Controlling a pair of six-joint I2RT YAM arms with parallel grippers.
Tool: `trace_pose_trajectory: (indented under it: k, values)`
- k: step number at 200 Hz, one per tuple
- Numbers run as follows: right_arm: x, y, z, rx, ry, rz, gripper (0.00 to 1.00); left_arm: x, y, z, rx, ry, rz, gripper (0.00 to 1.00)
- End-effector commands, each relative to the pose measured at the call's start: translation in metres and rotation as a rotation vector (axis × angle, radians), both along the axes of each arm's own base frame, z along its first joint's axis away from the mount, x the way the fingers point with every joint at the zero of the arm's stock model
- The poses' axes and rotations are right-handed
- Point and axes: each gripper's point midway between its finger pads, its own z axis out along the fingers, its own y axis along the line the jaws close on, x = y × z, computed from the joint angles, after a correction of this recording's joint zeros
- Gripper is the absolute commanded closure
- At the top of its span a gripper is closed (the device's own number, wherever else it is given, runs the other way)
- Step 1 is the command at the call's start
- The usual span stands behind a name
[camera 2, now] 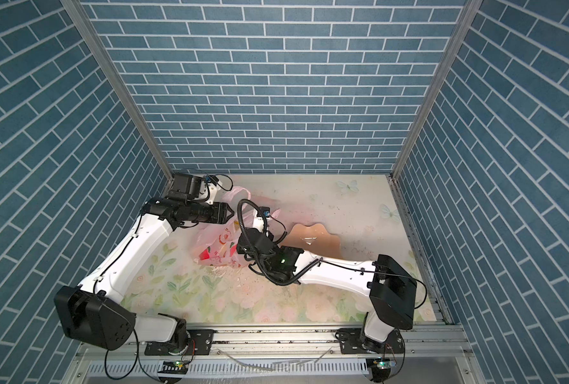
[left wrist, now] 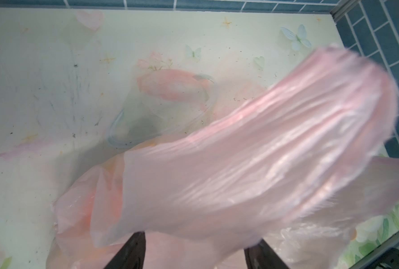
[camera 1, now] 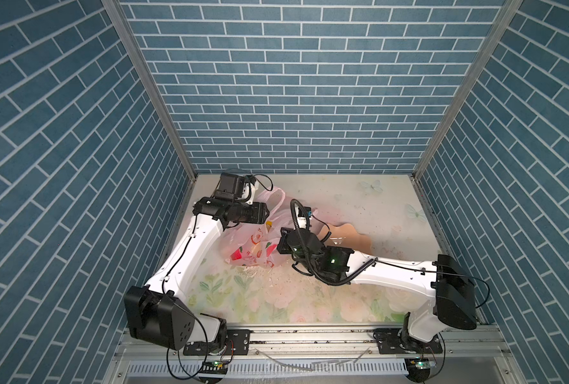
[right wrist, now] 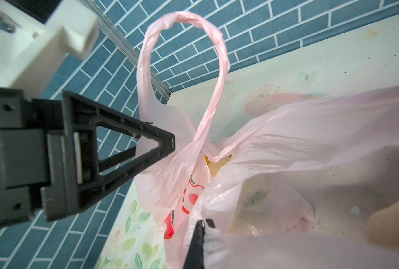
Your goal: Take the fake fruits out of the plastic bag
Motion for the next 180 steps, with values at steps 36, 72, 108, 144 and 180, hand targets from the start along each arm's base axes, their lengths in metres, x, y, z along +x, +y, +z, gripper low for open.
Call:
trace_pose_trajectory:
  k: [36,72,108,144,180]
  values:
    - [0.0,-0.007,0.006,0.041,-0.012,0.04,1.0,0.006,0.031,0.006,0.138,-0.061,0.127,0.77]
    - [0.01,-0.001,0.003,-0.002,0.009,0.149,1.0,-0.002,0.048,0.029,0.111,-0.122,0.206,0.9]
    - [0.029,-0.005,0.009,-0.092,-0.014,0.215,1.0,-0.014,0.069,0.046,-0.007,-0.156,0.27,0.93]
    - [0.06,-0.009,0.02,-0.122,-0.035,0.279,1.0,-0.018,0.084,0.055,-0.105,-0.163,0.296,0.95]
    - [0.081,-0.003,0.043,-0.149,-0.09,0.371,1.0,-0.018,0.093,0.063,-0.18,-0.169,0.326,0.96]
